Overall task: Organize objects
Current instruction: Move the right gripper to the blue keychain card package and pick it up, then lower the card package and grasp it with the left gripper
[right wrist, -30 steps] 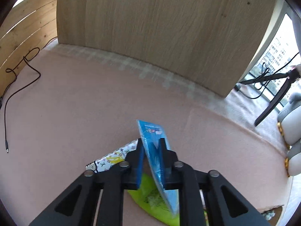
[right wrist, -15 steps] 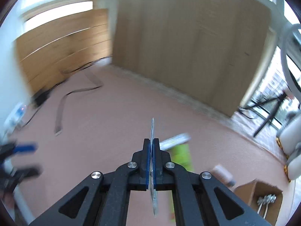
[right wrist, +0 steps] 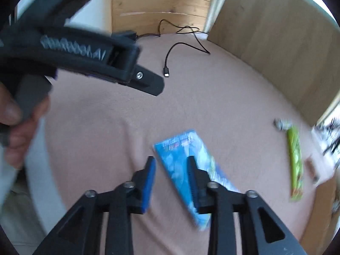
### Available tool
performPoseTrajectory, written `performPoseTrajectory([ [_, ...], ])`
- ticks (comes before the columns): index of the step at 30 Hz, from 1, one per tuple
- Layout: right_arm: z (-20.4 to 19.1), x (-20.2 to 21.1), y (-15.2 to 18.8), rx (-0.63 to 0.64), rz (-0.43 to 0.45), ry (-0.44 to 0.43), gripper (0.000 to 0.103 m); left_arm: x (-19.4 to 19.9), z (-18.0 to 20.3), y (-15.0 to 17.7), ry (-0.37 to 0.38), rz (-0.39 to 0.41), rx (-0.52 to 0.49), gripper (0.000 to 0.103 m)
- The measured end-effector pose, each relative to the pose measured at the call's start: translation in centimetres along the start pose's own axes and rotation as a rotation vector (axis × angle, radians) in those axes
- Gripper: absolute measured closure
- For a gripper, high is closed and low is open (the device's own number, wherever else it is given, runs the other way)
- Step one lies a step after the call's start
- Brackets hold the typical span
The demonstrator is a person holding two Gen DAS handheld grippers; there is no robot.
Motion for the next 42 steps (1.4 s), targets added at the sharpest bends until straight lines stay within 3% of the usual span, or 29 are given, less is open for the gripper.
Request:
performPoseTrajectory([
  [8, 7.4, 2.5, 6.7, -0.419, -0.002, -0.070, 0.063, -1.0, 2.4, 1.7, -0.003, -0.061, -0.115, 0.016],
  [14, 11.6, 0.9, 4.6, -0.416, 0.060, -0.112, 0.058, -1.1, 2.7, 4.0, -0.063, -0.109, -0.180, 0.016],
  [18, 12.9, -1.7, 3.9, -0.381, -0.026, -0.034, 0.058, -1.9, 1.9, 4.8, -0.107, -0.129, -0.190, 0.016],
  [21, 11.9, -1.6, 4.7, -0.331, -0.054, -0.014, 0.057, -2.5, 2.3, 4.7, -0.143, -0.108, -0.251, 0.016],
  [25, 8.6, -0.2, 5.6, -0.271, -0.062, -0.075, 0.057, -3.5, 2.8, 3.8, -0.164, -0.088, -0.278, 0.015],
  [27, 8.7, 0.4, 6.3, -0.293, -0.068, -0.025, 0.057, -3.6, 2.8, 3.3, -0.161, -0.092, -0.270, 0.015],
  [30, 8.7, 2.3, 6.8, -0.420, -0.021, -0.045, 0.056, -2.7, 2.4, 2.4, -0.139, -0.088, -0.224, 0.015],
  [32, 6.9, 2.9, 6.4, -0.479, 0.006, -0.104, 0.053, -1.8, 2.5, 1.7, -0.104, -0.085, -0.191, 0.015],
  [37, 2.7, 1.7, 5.2, -0.397, 0.005, -0.073, 0.052, -2.1, 4.4, 0.2, -0.009, -0.130, -0.132, 0.015],
  [42, 1.6, 0.5, 4.9, -0.368, 0.019, 0.022, 0.051, -4.3, 7.1, 1.0, 0.037, -0.224, -0.113, 0.015],
])
Point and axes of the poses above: each gripper's, at about its wrist camera, not at the fingertips, and x roughly against the way its jaws point, z to its right, y to its underside, the point moved 7 cm from there along -x, roughly the way its jaws point, and after that the axes turned 6 degrees about x, right-handed, at the moved point
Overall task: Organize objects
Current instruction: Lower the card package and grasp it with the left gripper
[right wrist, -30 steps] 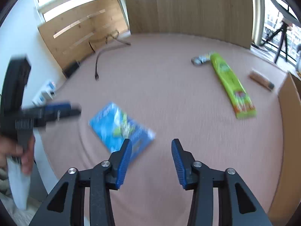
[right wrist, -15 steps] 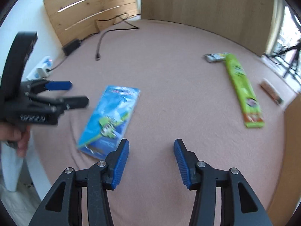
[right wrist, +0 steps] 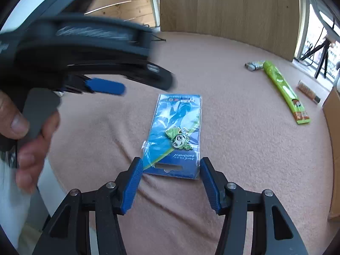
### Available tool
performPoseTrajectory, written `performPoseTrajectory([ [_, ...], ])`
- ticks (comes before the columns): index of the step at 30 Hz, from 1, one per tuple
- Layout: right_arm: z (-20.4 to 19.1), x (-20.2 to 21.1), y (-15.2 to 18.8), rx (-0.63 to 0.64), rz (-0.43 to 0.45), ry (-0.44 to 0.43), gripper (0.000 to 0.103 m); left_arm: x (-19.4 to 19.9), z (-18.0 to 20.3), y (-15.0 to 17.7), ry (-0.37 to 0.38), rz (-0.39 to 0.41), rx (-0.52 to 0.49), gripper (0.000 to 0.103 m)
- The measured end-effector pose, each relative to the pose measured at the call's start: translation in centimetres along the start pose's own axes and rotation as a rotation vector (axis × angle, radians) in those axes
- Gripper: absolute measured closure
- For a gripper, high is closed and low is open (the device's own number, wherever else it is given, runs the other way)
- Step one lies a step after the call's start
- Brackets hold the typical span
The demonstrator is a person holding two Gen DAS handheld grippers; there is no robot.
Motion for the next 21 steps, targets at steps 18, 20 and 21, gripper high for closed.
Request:
performPoseTrajectory([
  [18, -1.3, -0.5, -0.2, 0.008, 0.030, 0.055, 0.054, -3.2, 3.1, 0.8, -0.093, -0.111, -0.119, 0.046],
  [20, -0.8, -0.3, -0.1, 0.008, 0.034, 0.063, 0.060, -3.1, 2.8, 0.4, -0.101, -0.108, -0.120, 0.055],
  [21, -0.8, -0.3, 0.0, 0.006, 0.036, 0.061, 0.062, -3.1, 2.7, 0.3, -0.098, -0.110, -0.118, 0.058],
])
Point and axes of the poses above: each gripper's, at about its wrist camera, not at the fingertips, and x roughly against the way its jaws point, z to its right, y to its underside, the point moved 7 cm from there along -x, roughly the way its jaws point, and after that the axes turned 6 degrees about x, right-handed, at the moved point
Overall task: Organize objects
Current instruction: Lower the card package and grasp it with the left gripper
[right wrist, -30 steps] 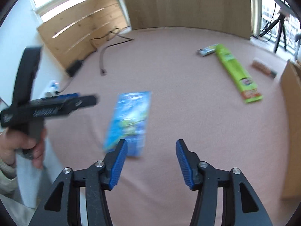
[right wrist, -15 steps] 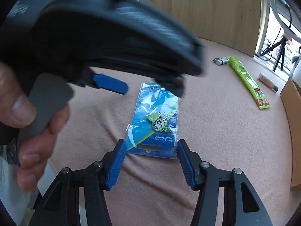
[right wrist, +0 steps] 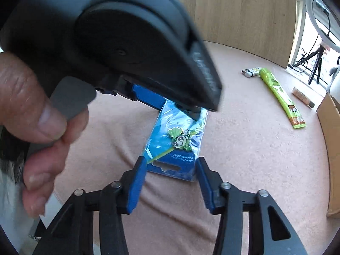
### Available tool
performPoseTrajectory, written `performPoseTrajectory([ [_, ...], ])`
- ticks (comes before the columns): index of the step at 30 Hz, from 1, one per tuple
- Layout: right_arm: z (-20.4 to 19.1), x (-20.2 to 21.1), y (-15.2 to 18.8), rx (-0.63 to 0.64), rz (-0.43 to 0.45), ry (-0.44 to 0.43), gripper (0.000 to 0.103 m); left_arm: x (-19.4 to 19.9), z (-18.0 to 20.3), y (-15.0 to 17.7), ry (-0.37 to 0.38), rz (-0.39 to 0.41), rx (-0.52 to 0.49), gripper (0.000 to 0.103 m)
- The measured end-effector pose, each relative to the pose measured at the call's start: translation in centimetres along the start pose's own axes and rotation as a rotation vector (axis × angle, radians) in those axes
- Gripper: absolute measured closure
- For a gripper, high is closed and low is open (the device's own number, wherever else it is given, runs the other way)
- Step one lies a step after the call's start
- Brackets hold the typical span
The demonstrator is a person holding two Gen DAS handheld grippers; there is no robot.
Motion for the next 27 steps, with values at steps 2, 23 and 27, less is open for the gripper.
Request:
performPoseTrajectory([
  [2, 0.1, 0.1, 0.0, 0.000, 0.004, 0.005, 0.065, 0.0, 0.0, -0.2, 0.002, -0.002, -0.003, 0.060],
  [23, -1.8, 0.0, -0.3, 0.004, -0.009, 0.022, 0.043, -1.4, 3.2, -0.7, -0.034, -0.107, -0.189, 0.030],
  [27, -1.5, 0.2, -0.3, -0.003, -0.001, 0.022, 0.060, -1.2, 3.7, -1.0, -0.036, -0.105, -0.211, 0.057],
])
Point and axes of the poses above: each gripper's, at about its wrist camera, not at the fingertips, and x roughly against the way its jaws point, z to its right, y to its underside, the point moved 7 cm from there along -x, roughly the way its jaws point, and after that the axes turned 6 degrees about x, right-handed, at the moved point
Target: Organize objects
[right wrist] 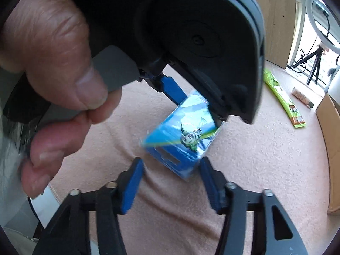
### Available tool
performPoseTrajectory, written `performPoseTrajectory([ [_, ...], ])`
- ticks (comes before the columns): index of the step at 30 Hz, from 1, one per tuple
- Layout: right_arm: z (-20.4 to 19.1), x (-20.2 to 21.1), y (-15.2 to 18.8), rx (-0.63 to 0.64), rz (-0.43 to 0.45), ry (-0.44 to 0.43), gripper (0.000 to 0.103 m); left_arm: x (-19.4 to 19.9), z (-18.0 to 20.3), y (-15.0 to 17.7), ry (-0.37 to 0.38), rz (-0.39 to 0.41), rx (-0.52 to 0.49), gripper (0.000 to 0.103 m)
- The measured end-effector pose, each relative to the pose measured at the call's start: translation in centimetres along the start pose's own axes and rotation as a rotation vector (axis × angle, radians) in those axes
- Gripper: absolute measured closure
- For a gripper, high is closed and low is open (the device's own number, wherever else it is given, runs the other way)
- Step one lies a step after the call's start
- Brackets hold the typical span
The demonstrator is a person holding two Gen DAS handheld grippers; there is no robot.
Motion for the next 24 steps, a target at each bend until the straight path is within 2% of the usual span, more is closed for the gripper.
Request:
performPoseTrajectory([
  [2, 0.2, 0.1, -0.1, -0.003, 0.002, 0.002, 0.068, 0.1, 0.1, -0.1, 0.002, 0.002, -0.002, 0.060],
  [7, 0.5, 0.3, 0.1, -0.029, 0.012, -0.025, 0.069, 0.6, -0.2, -0.3, 0.036, 0.015, 0.009, 0.069],
  [15, 1.2, 1.4, 0.6, -0.039, 0.022, -0.047, 0.071, 1.6, -1.6, 0.0, 0.105, 0.020, 0.049, 0.077],
  [19, -1.3, 2.6, 1.5, -0.020, 0.037, -0.031, 0.075, 2.1, -2.0, 0.0, 0.132, 0.027, 0.068, 0.082],
  [22, -1.6, 3.1, 1.6, -0.008, 0.041, -0.021, 0.085, 2.7, -2.2, 0.7, 0.155, 0.029, 0.060, 0.083],
  [24, -2.6, 3.9, 1.9, 0.003, 0.047, -0.011, 0.086, 2.5, -1.4, 0.7, 0.156, 0.028, 0.048, 0.083],
])
Point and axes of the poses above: each gripper's, at about its wrist camera, not at the fingertips, and x roughly against the way its jaws point, z to its right, y to its underside, the point moved 7 cm from there along -x, roughly the way its jaws point, and after that the axes turned 6 degrees about x, right-handed, at the moved point
